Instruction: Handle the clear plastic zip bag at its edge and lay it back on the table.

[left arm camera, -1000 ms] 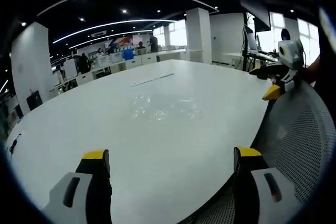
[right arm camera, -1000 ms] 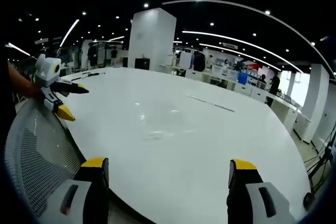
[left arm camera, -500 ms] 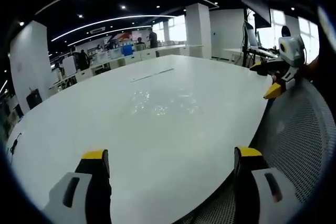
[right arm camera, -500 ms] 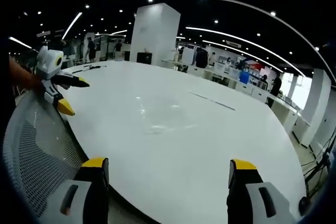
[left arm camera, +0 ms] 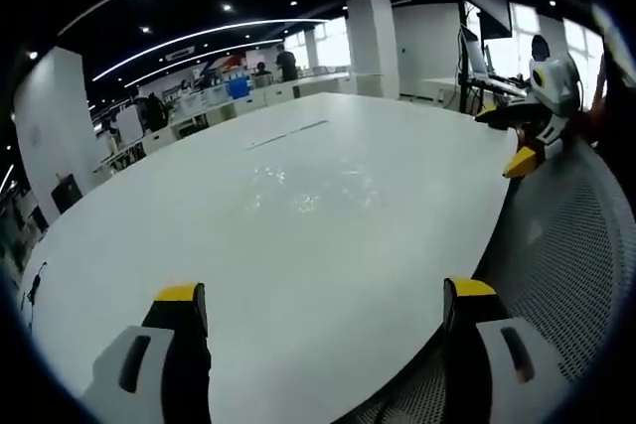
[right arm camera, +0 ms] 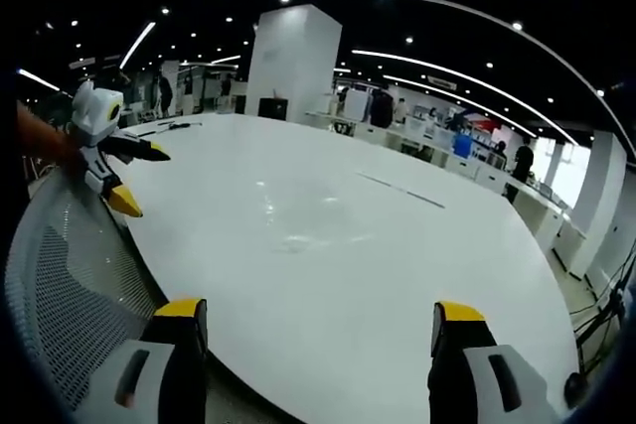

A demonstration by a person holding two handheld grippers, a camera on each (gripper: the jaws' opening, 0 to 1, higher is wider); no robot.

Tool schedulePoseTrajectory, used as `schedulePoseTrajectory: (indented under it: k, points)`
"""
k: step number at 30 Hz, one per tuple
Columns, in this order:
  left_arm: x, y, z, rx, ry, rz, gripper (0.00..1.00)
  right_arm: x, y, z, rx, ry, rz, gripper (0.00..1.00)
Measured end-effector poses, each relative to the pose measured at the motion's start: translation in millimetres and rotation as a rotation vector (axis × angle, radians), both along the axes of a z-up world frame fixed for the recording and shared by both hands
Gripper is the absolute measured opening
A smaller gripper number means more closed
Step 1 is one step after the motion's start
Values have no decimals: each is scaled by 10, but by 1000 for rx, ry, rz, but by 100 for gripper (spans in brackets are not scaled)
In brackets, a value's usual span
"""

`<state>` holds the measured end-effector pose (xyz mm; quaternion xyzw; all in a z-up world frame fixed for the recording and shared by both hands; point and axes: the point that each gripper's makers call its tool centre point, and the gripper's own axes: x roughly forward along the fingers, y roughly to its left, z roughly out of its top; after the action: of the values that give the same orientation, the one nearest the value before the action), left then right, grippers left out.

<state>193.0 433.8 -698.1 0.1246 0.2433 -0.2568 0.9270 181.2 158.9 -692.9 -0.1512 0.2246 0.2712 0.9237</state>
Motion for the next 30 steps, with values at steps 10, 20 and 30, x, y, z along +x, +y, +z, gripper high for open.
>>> schedulePoseTrajectory:
  k: [10,20,30]
  points:
    - [121,-70,188,-2,-17,-2,99,1,-13,5,2,-1,-10,94]
    - [238,-153,259,10,-11,-12,99,5,-30,4,2,1,-20,93]
    - [418,-226,222,41,-12,-42,97,9,-50,1,4,2,-31,92]
